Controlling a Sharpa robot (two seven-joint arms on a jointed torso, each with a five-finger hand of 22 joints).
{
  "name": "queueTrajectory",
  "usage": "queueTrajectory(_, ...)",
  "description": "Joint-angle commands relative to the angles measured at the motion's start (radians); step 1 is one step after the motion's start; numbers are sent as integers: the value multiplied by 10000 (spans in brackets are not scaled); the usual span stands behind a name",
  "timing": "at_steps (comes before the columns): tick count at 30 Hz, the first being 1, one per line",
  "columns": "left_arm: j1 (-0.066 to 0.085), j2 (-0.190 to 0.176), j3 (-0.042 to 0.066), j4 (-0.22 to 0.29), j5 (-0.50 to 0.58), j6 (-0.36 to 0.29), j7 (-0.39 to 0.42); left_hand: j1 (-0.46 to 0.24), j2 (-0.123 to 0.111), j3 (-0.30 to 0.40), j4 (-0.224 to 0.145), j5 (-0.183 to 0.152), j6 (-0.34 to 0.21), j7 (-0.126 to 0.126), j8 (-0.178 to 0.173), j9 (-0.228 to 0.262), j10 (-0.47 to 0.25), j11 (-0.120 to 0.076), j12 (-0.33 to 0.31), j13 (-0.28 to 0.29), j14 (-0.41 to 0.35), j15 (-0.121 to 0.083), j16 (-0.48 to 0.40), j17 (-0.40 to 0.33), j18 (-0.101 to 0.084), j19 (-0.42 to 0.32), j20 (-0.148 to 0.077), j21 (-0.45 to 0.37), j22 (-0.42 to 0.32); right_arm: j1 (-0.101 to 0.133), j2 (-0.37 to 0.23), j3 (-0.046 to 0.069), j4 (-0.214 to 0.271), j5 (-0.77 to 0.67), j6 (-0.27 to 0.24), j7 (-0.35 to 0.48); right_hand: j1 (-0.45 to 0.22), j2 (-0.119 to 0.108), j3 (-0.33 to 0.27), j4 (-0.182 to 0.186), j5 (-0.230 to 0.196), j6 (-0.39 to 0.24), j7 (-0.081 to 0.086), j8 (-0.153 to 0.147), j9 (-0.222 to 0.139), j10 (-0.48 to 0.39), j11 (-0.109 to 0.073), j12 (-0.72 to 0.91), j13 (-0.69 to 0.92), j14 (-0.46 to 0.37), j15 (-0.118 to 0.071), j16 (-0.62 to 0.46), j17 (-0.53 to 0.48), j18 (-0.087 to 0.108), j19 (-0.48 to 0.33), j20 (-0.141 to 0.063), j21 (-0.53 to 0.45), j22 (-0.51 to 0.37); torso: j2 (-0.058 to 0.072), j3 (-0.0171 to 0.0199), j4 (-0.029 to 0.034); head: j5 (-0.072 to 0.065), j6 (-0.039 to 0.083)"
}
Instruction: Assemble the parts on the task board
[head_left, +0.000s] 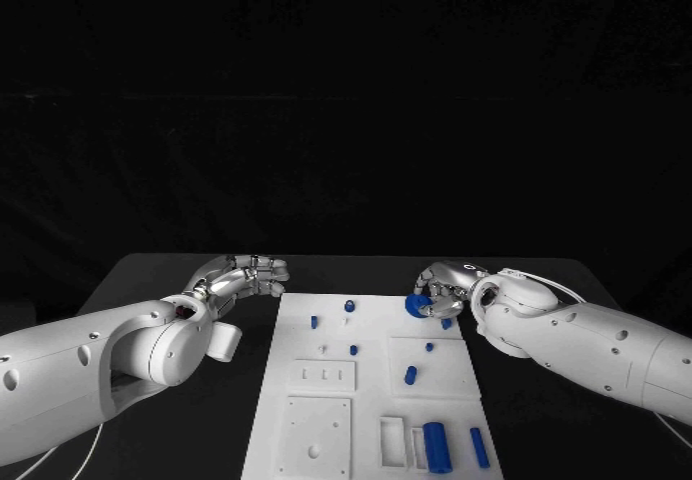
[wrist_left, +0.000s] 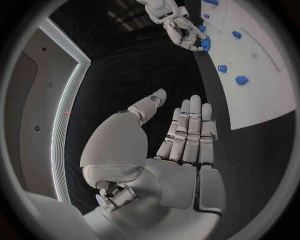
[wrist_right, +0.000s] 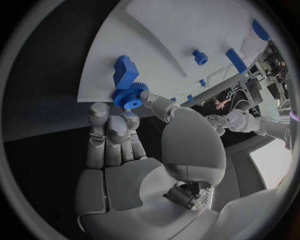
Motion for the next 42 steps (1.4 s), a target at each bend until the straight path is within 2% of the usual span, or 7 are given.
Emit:
queueTrajectory(1, 29, 3, 8, 24, -41, 110, 71, -88, 16, 3, -55, 7, 35, 38, -49, -17, 18, 52, -37, -11, 13, -23, -49, 10, -11, 21, -59, 50, 181, -23, -10, -11, -5, -35, 199, 85, -123, 12, -224, -141, 469, -12, 136, -68, -28, -108, 63, 72, -17, 27, 63, -75, 53, 307, -103, -27, 79, 218, 1, -1, -5, 12, 10)
queueTrajectory(14, 29, -14, 7, 24, -53, 106, 63, -89, 14, 5, -59, 6, 33, 38, -53, -18, 18, 53, -45, -13, 11, -23, -52, 12, -11, 19, -59, 51, 181, -61, -5, -31, -78, -478, 203, 168, 86, 3, -323, -531, 709, -113, 173, -119, -47, -152, 98, 82, -45, 39, 99, -146, 146, 307, -153, -37, 102, 196, 1, 7, 0, 5, -4)
queueTrajectory(19, 29, -18, 7, 25, -69, 98, 58, -88, 14, 6, -60, 6, 33, 39, -54, -18, 18, 53, -47, -13, 11, -23, -52, 12, -10, 18, -60, 51, 181, -98, -1, -35, -100, -570, 185, 234, 248, 167, 22, -584, 1515, 126, 117, 6, 2, -147, 48, 91, -65, 54, 58, -190, 196, 307, -170, -4, 97, 186, 7, 12, -3, 20, -9)
queueTrajectory(28, 29, -18, 7, 25, -70, 89, 53, -86, 19, 10, -62, 6, 35, 38, -55, -18, 20, 52, -52, -13, 12, -23, -53, 14, -10, 18, -60, 52, 181, -103, 46, -40, -103, -934, 125, 254, 226, 329, 619, -632, 473, 985, -180, 427, 175, -38, -231, 87, -138, 114, -203, -296, 325, 307, -164, 55, 170, 195, -4, 2, 4, 6, -21)
queueTrajectory(36, 29, -26, 7, 36, -72, 85, 44, -87, 21, 12, -62, 6, 37, 38, -56, -18, 23, 51, -56, -13, 14, -23, -53, 16, -10, 18, -60, 53, 182, -107, 76, -49, -88, -1044, 100, 167, 11, 339, 536, -587, 238, 1225, -260, 522, 233, 25, -306, 77, -169, 148, -272, -337, 397, 307, -145, 62, 214, 191, -4, -3, 0, -1, -25)
queueTrajectory(39, 29, -33, 7, 36, -73, 80, 39, -86, 22, 14, -63, 6, 38, 38, -56, -18, 25, 50, -57, -13, 14, -24, -53, 17, -10, 18, -60, 54, 182, -107, 75, -49, -73, -1056, 99, 141, -100, 330, 400, -549, -460, 1263, -281, 529, 252, 43, -326, 71, -180, 158, -292, -360, 432, 307, -141, 50, 224, 183, -4, -2, 3, 3, -30)
queueTrajectory(42, 29, -35, 7, 33, -73, 73, 35, -86, 22, 15, -64, 7, 38, 38, -57, -18, 27, 50, -59, -13, 15, -24, -53, 18, -10, 18, -60, 54, 182, -107, 90, -50, -28, -1299, -76, 104, -146, 319, 358, -517, -558, 1281, -287, 529, 259, 46, -332, 66, -185, 161, -299, -374, 448, 307, -143, 48, 224, 179, -5, 1, 7, 0, -14)
